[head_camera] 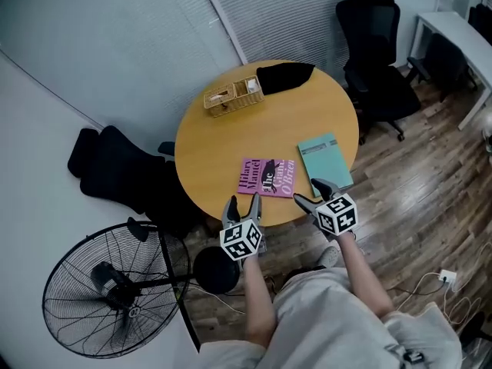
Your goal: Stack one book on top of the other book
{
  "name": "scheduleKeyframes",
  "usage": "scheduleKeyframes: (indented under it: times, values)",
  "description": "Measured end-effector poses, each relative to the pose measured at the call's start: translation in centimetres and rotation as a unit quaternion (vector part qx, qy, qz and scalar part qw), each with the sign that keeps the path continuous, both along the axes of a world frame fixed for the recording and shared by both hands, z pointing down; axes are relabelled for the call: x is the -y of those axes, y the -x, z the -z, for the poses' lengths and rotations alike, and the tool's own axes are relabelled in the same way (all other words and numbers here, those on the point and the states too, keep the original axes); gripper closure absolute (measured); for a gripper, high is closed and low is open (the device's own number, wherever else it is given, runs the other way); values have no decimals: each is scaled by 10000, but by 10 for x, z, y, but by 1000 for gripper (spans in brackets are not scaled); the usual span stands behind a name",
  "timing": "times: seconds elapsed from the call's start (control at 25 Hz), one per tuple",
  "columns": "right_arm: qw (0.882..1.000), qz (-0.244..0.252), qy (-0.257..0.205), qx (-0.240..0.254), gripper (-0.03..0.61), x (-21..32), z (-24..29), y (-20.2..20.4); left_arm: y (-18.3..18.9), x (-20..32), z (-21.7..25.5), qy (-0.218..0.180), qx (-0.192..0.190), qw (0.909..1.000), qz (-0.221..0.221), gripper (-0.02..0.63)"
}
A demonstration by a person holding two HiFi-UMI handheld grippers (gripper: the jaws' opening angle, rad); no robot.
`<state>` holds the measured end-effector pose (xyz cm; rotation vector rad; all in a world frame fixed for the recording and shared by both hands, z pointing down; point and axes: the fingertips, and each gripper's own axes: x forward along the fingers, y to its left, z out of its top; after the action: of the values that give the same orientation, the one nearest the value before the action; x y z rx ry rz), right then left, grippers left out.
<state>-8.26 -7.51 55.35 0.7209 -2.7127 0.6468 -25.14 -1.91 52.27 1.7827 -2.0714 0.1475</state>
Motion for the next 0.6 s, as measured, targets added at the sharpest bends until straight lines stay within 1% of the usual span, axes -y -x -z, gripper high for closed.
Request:
scheduleKeyframes:
  times: [0.12, 0.32, 0.48, 0.6]
  values:
    - [9999, 17, 136, -20, 275, -3, -16, -2, 5, -4, -15, 55, -90, 9998, 176, 279]
    - [9991, -1, 405, -157, 275, -3, -40, -4, 10, -12, -42, 283, -235, 9990, 252, 279]
    - [9982, 0, 577, -167, 275, -1, -52, 0, 18, -14, -52, 387, -233, 9985, 311, 279]
    - [9973, -104, 705, -148, 275, 6, -58, 5, 26, -5, -58, 514, -196, 9982, 234, 279]
